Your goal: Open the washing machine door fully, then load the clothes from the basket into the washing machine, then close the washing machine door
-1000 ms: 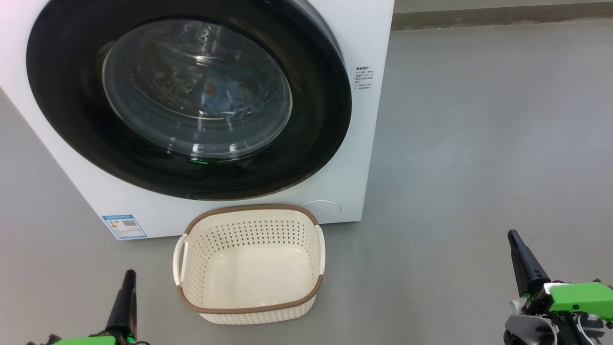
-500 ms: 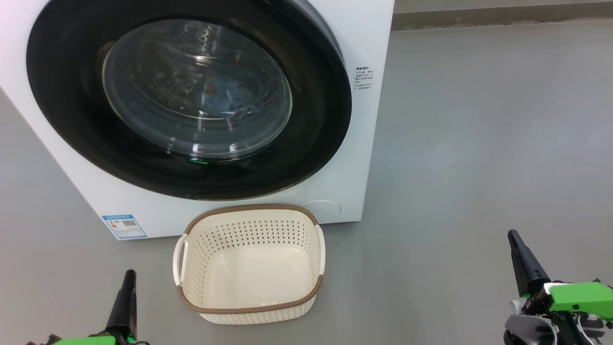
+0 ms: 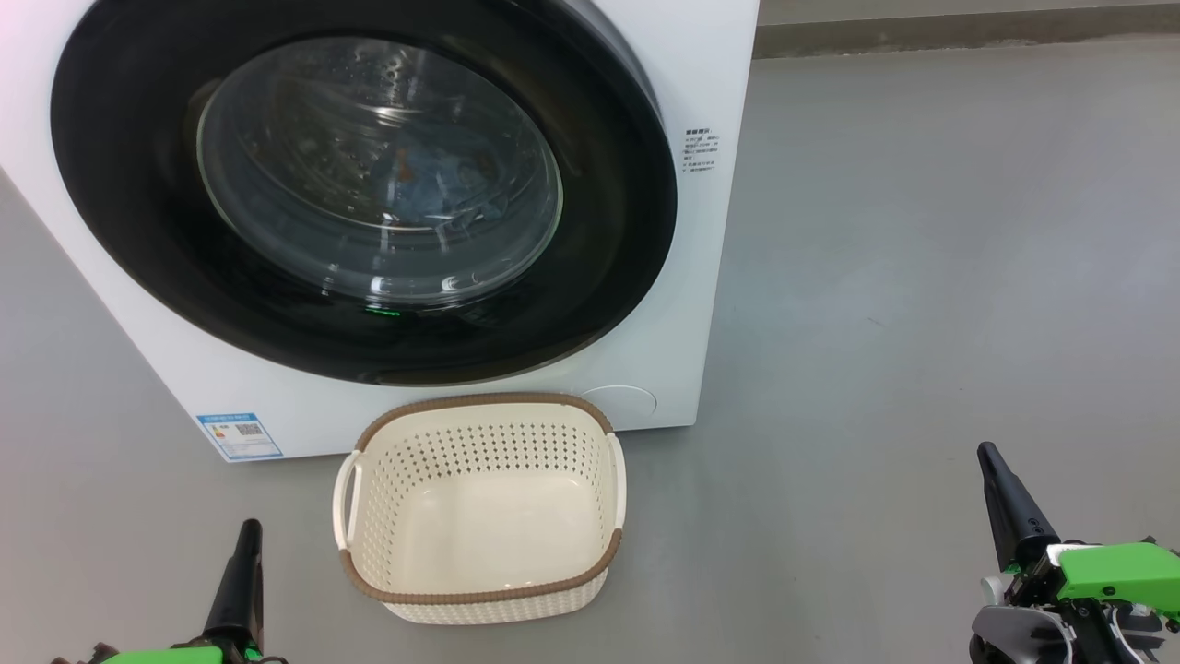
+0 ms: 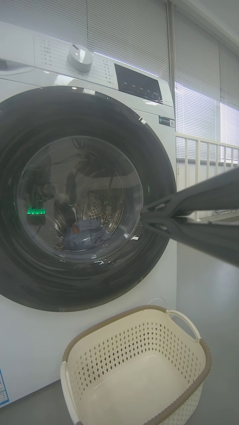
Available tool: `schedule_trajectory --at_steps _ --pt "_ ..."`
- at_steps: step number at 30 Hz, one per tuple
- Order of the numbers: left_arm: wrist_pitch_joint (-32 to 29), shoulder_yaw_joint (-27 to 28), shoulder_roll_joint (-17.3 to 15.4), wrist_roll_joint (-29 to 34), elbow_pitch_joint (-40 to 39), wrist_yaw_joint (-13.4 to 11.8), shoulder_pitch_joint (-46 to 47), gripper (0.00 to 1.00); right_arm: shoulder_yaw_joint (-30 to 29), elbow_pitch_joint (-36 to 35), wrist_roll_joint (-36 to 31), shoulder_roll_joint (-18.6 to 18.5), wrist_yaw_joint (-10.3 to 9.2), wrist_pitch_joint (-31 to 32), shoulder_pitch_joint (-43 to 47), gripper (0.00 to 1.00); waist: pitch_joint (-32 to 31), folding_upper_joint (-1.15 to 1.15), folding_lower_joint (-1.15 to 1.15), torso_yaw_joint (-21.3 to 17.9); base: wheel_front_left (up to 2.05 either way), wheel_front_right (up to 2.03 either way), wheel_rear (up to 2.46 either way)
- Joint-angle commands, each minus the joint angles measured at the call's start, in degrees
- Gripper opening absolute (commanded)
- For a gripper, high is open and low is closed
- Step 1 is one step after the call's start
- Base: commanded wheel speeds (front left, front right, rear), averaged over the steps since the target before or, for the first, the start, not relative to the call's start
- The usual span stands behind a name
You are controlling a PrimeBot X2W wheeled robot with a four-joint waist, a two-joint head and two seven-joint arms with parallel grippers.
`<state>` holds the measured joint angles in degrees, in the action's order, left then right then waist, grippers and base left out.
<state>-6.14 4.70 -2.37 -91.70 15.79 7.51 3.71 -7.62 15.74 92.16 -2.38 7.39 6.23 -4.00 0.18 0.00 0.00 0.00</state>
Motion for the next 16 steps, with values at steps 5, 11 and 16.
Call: schedule_trajectory --at_steps 5,11,16 --pt "-0.36 1.84 -0.51 -0.45 -1.76 -0.02 2.48 0.0 1.04 -1.71 -0.04 -0.51 0.1 0.3 -2.19 0.0 0.0 0.0 0.0 0.0 0.0 0.0 0.0" --pt "-0.36 1.84 -0.51 -0.46 -1.76 -0.02 2.48 0.0 1.04 -1.71 -0.04 -0.51 0.1 0.3 -2.19 0.0 0.0 0.0 0.0 0.0 0.0 0.0 0.0" --pt "-0.36 1.84 -0.51 -0.46 -1.76 -0.02 2.48 0.0 1.04 -1.71 -0.04 -0.51 0.1 0.3 -2.19 0.0 0.0 0.0 0.0 0.0 0.0 0.0 0.0"
